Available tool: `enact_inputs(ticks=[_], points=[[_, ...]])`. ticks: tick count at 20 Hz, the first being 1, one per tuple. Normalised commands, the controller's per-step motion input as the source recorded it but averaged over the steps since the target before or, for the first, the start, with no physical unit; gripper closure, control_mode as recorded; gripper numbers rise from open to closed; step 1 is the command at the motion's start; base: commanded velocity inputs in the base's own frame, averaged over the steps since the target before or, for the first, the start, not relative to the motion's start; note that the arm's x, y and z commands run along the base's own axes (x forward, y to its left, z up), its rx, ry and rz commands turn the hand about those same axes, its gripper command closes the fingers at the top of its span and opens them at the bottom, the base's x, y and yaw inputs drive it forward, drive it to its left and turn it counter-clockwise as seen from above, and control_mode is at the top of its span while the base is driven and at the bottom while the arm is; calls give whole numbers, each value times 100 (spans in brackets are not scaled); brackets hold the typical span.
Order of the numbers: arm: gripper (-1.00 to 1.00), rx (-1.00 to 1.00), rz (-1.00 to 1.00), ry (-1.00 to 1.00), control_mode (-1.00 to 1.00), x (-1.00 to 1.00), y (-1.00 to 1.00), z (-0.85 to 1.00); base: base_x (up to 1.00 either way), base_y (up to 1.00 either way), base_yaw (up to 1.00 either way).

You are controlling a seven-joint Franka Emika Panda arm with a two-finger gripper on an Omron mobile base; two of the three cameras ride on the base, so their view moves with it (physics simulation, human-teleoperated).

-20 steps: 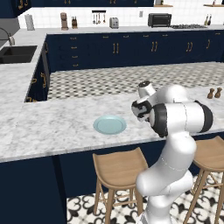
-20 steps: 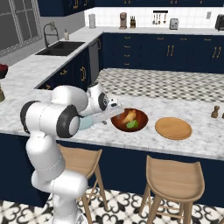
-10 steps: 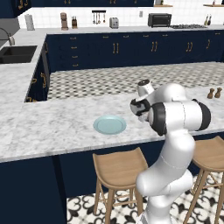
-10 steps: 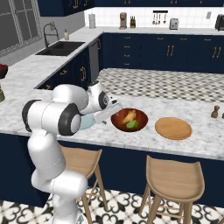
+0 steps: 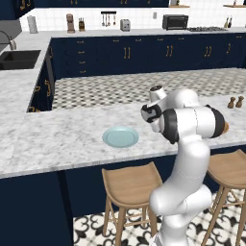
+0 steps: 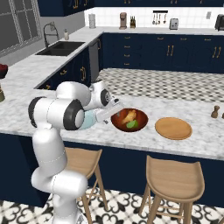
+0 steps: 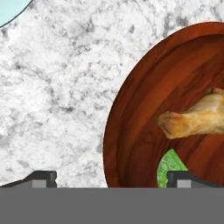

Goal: Pick the chicken drumstick and lemon wedge from their plates and place them in the bowl. Then put the bowl in the fridge.

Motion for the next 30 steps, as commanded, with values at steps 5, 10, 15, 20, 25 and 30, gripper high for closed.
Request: enact_inputs(ticks=[5,10,15,20,25,30], points=[[-100,0,0,4,-100,26,-15,-23,0,0,0],[-100,0,0,0,-100,-12,3,-24,0,0,0],[-100,0,0,0,-100,-4,1,-13,0,0,0],[-100,0,0,0,-100,0,0,-15,0,0,0],[-100,0,0,0,-100,0,-1,-12,0,0,0],[100,0,0,-1,-100,0,-2,-2,0,0,0]])
